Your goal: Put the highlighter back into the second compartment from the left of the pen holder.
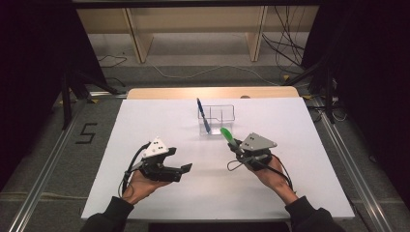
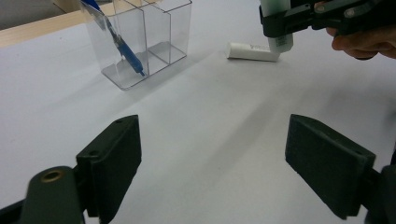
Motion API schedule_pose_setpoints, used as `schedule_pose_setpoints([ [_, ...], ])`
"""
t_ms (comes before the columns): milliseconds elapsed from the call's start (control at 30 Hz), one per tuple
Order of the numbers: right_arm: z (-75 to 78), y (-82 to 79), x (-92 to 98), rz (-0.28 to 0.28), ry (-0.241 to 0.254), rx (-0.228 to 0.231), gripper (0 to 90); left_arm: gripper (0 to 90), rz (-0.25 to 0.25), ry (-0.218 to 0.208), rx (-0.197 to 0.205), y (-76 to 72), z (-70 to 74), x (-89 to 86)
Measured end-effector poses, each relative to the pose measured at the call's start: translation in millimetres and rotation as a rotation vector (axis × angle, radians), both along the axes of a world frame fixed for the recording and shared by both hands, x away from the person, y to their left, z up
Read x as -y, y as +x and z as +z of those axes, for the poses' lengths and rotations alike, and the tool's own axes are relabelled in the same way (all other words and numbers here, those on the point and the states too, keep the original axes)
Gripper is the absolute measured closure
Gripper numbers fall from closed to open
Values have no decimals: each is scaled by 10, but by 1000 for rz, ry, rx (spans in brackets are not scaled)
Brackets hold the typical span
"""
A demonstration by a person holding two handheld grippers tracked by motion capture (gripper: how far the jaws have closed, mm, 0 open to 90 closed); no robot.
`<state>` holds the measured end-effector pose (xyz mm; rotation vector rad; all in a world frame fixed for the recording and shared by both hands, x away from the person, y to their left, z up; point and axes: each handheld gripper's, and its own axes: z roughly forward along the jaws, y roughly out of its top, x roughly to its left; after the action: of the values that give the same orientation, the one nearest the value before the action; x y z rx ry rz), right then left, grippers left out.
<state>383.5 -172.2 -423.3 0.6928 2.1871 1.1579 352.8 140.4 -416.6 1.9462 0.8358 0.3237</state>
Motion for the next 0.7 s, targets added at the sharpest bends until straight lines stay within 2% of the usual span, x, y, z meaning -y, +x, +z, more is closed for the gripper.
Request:
schedule_pose_setpoints([
  [100,27,89,10,-18,68,-45,770,168,9,-1,12,-27,-33,-43],
  [200,76,202,0,-30,144,-75,770,165,40,-21,35,-54,-44,-76],
  [400,210,421,-31,-55,251,-119,770,162,71,-54,61,-99,-55,-138],
  [433,224,459,-34,-62,268,-126,770,162,76,-52,77,-113,-59,-156],
  [633,286,676,-91,-90,308,-139,769,161,100,-73,103,-130,-75,-205],
  [700,304,747,-117,-105,313,-139,770,161,104,-64,108,-133,-81,-218],
])
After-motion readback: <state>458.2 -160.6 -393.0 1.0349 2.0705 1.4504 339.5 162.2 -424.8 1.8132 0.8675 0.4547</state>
